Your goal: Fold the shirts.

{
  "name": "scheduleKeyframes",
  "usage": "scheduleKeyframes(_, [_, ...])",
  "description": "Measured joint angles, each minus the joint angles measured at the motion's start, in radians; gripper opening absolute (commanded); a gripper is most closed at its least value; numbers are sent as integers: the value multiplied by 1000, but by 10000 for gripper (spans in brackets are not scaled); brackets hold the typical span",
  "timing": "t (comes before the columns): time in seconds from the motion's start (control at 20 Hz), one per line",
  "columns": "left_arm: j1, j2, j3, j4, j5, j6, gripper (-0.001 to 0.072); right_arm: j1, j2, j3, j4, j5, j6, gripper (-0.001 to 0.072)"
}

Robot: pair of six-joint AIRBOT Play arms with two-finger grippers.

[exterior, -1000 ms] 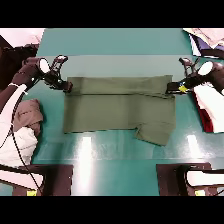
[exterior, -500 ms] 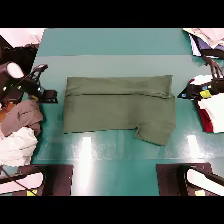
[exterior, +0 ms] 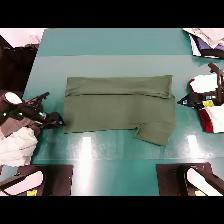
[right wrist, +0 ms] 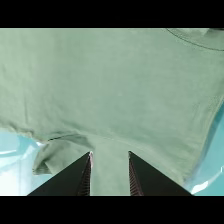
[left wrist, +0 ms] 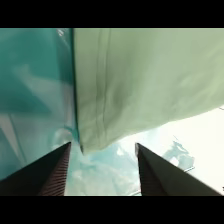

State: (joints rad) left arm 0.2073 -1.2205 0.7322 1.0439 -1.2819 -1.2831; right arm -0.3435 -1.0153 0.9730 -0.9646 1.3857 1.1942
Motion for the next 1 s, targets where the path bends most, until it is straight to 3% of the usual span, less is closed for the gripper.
scheduleKeyframes(0.3, [-11, 6, -76, -47, 27, 5, 492, -1, 43, -8, 4, -2, -3, 266])
scheduleKeyframes(0.35, [-21, 7, -80, -54, 40, 5, 368, -1, 48, -8, 3, -1, -3, 267])
scheduleKeyframes(0.4, [-34, 6, -85, -57, 67, 6, 95, -1, 51, -8, 0, 1, -3, 267])
scheduleKeyframes(0.45, [-45, 4, -89, -54, 95, 7, 33, -1, 54, -8, -10, 11, -3, 267])
scheduleKeyframes(0.75, [-83, 4, -29, -49, 129, 10, 25, -29, 67, -42, -183, 90, 57, 278])
scheduleKeyframes(0.8, [-85, 4, -11, -50, 118, 10, 25, -44, 73, -71, -201, 100, 65, 368])
scheduleKeyframes(1.0, [-88, 5, 35, -51, 99, 9, 25, -85, 74, -250, -213, 110, 83, 390])
